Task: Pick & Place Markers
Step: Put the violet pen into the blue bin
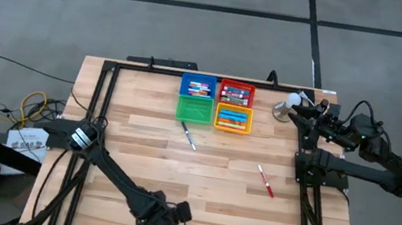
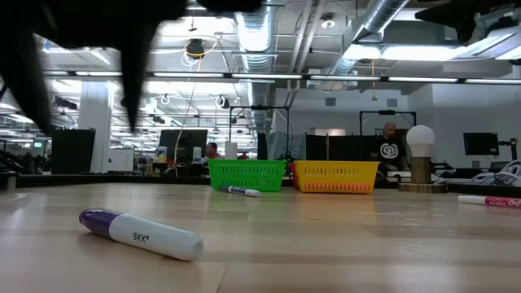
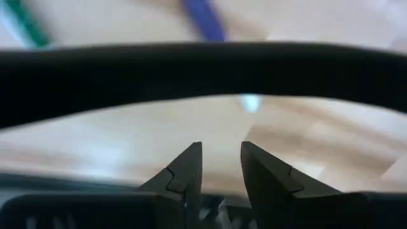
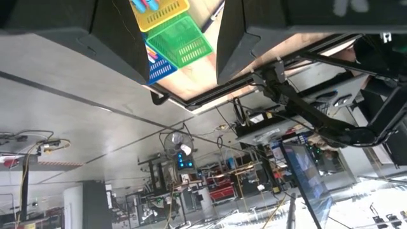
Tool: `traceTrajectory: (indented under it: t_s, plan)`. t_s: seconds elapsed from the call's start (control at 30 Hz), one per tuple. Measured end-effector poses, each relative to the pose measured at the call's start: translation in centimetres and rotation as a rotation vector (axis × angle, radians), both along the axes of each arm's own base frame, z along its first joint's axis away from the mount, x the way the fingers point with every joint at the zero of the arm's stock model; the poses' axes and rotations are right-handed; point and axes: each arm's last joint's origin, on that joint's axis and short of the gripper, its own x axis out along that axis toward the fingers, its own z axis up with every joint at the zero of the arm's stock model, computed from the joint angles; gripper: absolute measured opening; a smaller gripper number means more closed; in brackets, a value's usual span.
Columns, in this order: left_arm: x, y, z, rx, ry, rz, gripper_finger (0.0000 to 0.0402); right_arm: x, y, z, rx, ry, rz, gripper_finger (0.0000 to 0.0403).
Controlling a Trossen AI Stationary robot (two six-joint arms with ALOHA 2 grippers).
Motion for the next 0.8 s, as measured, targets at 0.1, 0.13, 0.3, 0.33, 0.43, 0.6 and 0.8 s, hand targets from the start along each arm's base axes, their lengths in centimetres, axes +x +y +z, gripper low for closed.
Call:
traceTrajectory:
  t_s: [0.1, 0.13, 0.3, 0.33, 0.43, 0.6, 0.8]
  plan:
    - [0.6, 0.8, -0.1, 0.012, 0.003, 0.025, 0.0108, 0.0, 0.0, 0.0, 0.0, 0.0, 0.0, 0.017]
    - [0.7, 1.0, 0.0, 0.011, 0.003, 0.029, 0.0108, 0.0, 0.0, 0.0, 0.0, 0.0, 0.0, 0.017]
    - [0.9, 1.5, -0.1, 0.018, 0.015, 0.042, 0.0108, 0.0, 0.0, 0.0, 0.001, -0.001, 0.0, 0.017]
    - [0.9, 1.6, -0.1, 0.019, 0.016, 0.044, 0.0108, 0.0, 0.0, 0.0, 0.0, 0.0, 0.0, 0.017]
    - [1.0, 1.6, -0.1, 0.019, 0.018, 0.049, 0.0108, 0.0, 0.0, 0.0, -0.004, 0.001, 0.0, 0.017]
    - [1.3, 2.2, -0.1, 0.022, 0.02, 0.064, 0.0108, 0.0, 0.0, 0.0, -0.005, 0.002, 0.0, 0.017]
    - [1.5, 2.1, -1.0, 0.02, 0.045, 0.065, 0.0108, 0.0, 0.0, 0.0, -0.007, 0.003, 0.0, 0.017]
